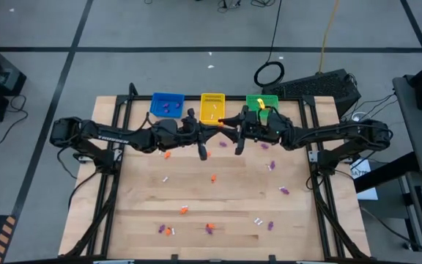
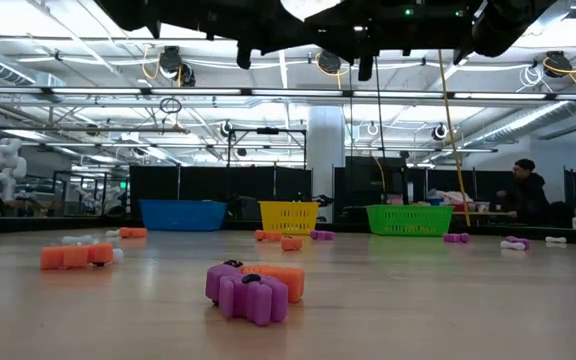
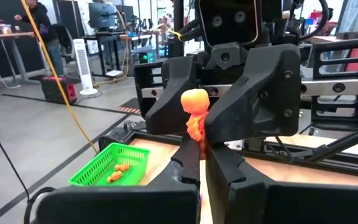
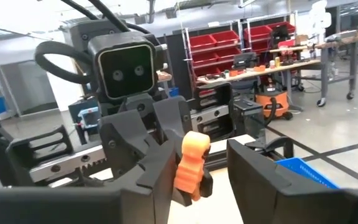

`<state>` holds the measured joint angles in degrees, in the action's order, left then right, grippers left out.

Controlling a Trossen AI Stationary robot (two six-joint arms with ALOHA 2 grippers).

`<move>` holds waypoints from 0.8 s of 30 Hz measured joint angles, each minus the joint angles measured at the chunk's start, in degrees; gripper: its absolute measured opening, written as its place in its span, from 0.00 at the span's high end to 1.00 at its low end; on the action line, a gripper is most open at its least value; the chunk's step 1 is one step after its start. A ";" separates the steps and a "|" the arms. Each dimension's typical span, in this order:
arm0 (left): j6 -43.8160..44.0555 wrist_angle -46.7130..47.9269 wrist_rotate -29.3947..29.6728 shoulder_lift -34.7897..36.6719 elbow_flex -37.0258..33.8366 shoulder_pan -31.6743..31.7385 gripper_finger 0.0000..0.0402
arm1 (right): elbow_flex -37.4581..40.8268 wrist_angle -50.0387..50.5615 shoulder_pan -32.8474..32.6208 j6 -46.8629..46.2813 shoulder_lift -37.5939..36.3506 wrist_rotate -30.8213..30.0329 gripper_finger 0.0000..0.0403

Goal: Sort Halloween decoration
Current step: Put the orange skeleton toy into the green bin

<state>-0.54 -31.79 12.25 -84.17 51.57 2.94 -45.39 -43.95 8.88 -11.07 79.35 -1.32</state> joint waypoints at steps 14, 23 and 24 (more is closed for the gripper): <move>0.06 -0.93 1.17 -3.51 -0.02 -0.02 0.96 | 0.00 0.53 -0.72 5.55 -0.02 -1.88 0.96; -0.37 -1.01 1.96 -3.19 -0.02 0.07 0.90 | -0.02 0.73 -0.72 6.42 -0.07 -1.84 0.96; -0.39 -0.89 1.97 -3.19 -0.02 0.07 0.90 | -0.02 0.73 -0.72 6.42 -0.07 -1.84 0.96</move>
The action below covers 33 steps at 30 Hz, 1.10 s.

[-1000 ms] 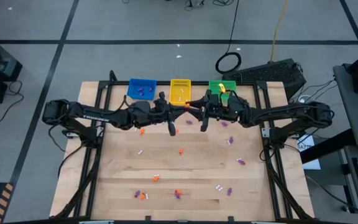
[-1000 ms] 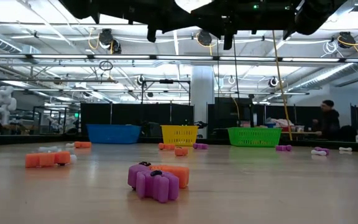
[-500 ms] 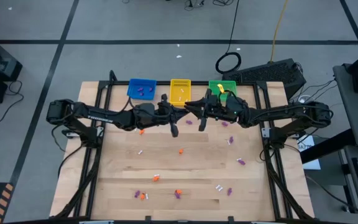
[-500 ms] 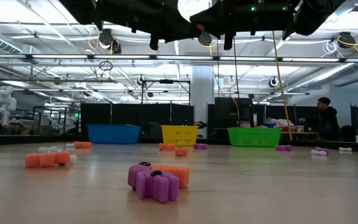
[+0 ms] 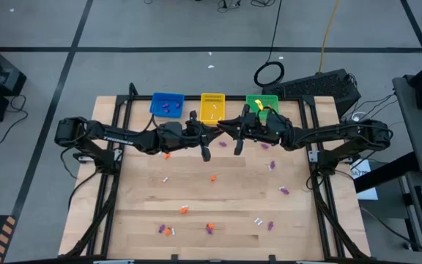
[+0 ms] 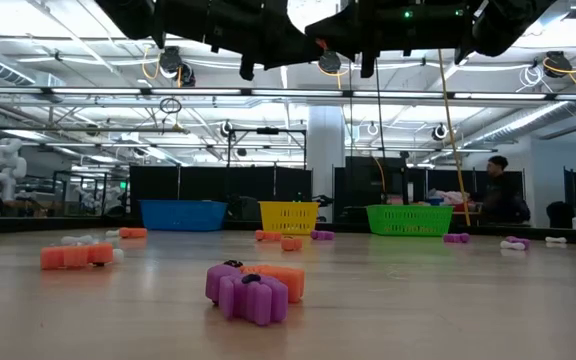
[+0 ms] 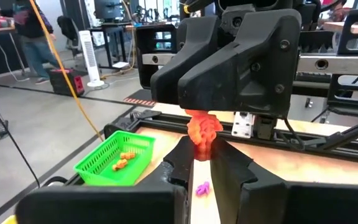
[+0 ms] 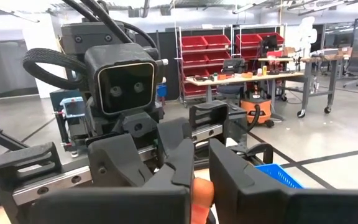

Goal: Sort Halloween decoration
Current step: Put the orange skeleton toy into the green bin

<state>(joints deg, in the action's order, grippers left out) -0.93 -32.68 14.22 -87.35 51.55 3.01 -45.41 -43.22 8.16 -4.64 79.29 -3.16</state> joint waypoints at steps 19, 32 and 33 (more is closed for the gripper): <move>-1.25 6.50 0.98 0.11 -0.48 0.02 0.90 | 0.00 -0.15 0.90 2.82 0.04 -1.36 0.96; 0.51 10.22 0.61 0.11 -4.67 -0.79 0.90 | 0.00 20.20 16.77 2.39 -2.54 -2.75 0.96; 0.52 10.15 0.53 0.11 -5.09 -0.77 0.90 | 0.00 22.39 18.75 2.37 -2.57 -3.37 0.96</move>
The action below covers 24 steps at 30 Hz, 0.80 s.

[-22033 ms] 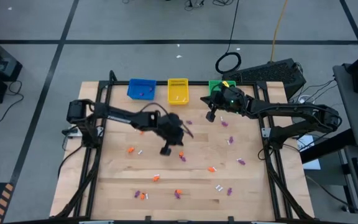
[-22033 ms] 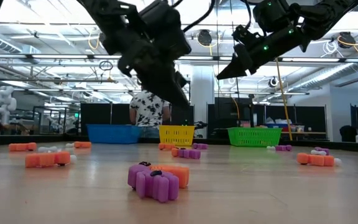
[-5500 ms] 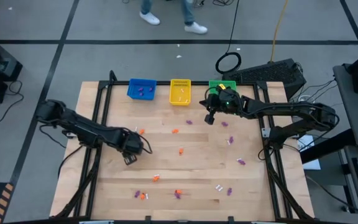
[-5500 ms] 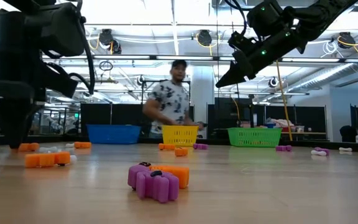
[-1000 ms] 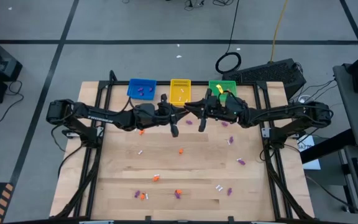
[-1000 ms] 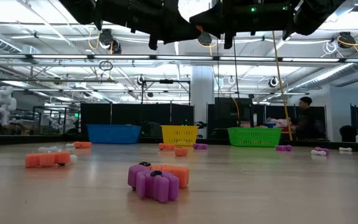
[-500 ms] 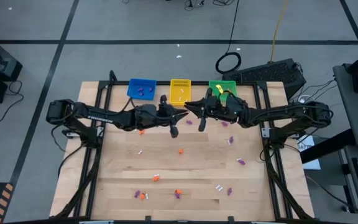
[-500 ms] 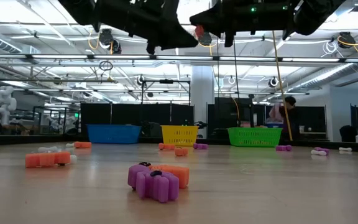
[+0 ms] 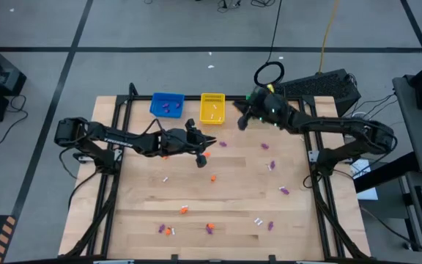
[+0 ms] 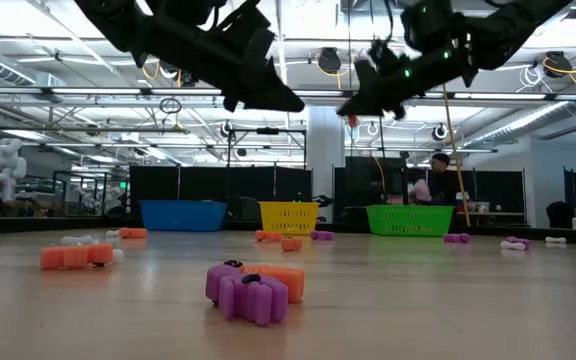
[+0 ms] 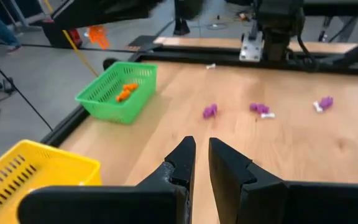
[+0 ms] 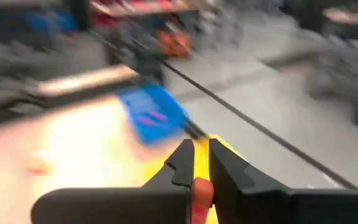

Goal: Sort Halloween decoration
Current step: Put the orange skeleton toy into the green bin

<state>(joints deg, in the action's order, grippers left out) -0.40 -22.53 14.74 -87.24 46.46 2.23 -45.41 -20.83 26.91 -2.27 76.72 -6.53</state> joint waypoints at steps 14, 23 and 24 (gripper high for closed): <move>0.13 0.91 -1.75 0.00 -1.84 -0.01 0.90 | 0.02 10.04 23.50 -3.70 11.02 3.97 0.97; 0.07 1.96 -5.39 0.00 -1.84 0.01 0.90 | 0.02 9.45 26.39 -4.05 16.51 4.93 0.90; 0.07 2.22 -6.04 0.00 -1.84 0.01 0.90 | 0.02 9.63 26.39 -4.10 16.67 4.96 0.87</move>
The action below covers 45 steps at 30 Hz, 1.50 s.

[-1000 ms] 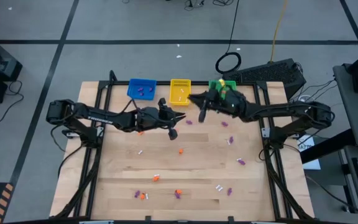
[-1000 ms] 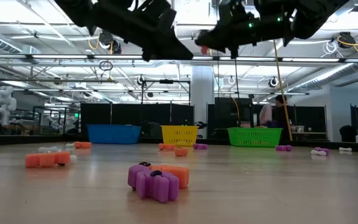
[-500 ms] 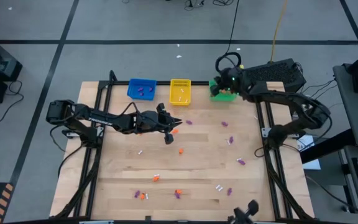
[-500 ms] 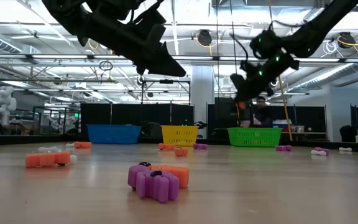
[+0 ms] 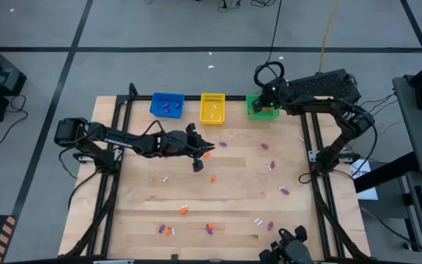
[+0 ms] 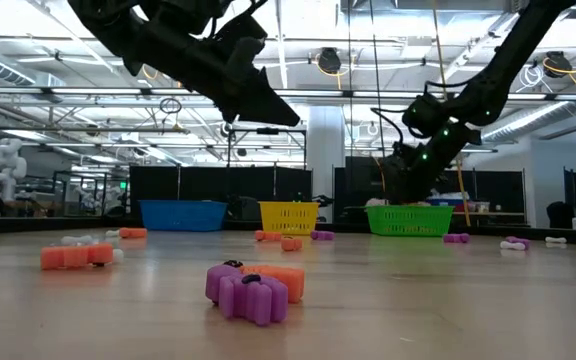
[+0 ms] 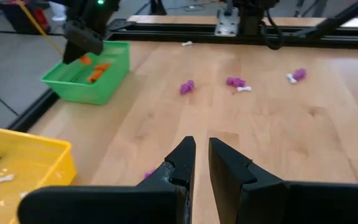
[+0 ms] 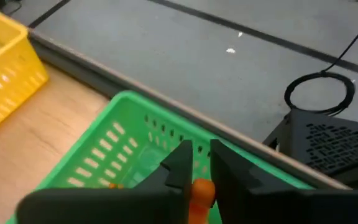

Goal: Sort Halloween decoration
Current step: Put the orange skeleton toy into the green bin, then put the violet skeleton toy into the blue bin

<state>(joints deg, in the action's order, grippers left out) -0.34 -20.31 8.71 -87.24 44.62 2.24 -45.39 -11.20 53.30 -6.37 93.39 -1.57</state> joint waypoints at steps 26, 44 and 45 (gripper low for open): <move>-3.04 -0.28 -7.00 -5.46 0.00 -1.82 0.90 | 0.00 6.66 -5.72 6.33 -16.75 -3.12 0.97; -9.03 16.23 -16.23 -3.33 0.03 -4.32 0.99 | 5.60 -13.26 -26.99 6.06 -19.55 -3.19 1.00; -9.07 19.61 -16.14 -2.53 0.04 -4.95 1.00 | 5.62 -13.77 -27.81 6.23 -19.52 -3.19 1.00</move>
<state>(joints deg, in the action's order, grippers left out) -9.41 -0.70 -7.44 -89.77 44.66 -2.71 -39.77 -24.97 25.49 -0.14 73.87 -4.76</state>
